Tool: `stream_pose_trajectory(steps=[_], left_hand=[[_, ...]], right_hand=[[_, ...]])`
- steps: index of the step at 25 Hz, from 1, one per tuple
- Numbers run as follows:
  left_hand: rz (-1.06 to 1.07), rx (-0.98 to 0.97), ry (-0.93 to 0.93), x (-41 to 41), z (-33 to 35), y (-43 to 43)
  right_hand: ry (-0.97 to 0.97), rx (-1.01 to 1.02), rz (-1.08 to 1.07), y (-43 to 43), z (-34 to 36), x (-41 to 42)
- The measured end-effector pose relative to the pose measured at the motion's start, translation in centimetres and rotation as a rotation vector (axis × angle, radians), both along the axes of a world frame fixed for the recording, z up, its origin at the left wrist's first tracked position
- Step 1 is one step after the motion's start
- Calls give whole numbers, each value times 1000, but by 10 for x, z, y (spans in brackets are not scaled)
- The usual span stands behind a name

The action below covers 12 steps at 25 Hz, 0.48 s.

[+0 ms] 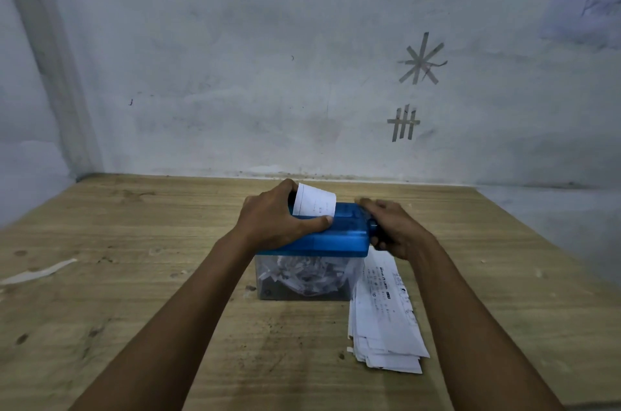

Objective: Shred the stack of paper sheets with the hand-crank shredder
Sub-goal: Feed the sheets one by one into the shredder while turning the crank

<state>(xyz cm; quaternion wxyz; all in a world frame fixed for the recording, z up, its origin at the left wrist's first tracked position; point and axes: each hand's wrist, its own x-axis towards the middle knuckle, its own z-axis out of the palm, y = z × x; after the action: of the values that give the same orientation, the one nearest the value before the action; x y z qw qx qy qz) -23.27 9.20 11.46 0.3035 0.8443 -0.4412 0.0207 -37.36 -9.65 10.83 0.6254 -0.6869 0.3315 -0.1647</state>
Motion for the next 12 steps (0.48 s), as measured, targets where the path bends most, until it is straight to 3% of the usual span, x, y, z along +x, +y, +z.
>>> stream_pose_trajectory(steps=[2,4,7,12], left_hand=[[0,24,-37,-2,2,0],[0,62,-92,-4,4,2],[17,132,-201,-7,5,3],[54,128,-202,-7,3,0]], right_hand=[[-10,314,-39,4,-16,8],[-54,418,-43,7,-22,10],[13,299,-69,12,-24,6],[191,-7,-30,40,-40,-33]])
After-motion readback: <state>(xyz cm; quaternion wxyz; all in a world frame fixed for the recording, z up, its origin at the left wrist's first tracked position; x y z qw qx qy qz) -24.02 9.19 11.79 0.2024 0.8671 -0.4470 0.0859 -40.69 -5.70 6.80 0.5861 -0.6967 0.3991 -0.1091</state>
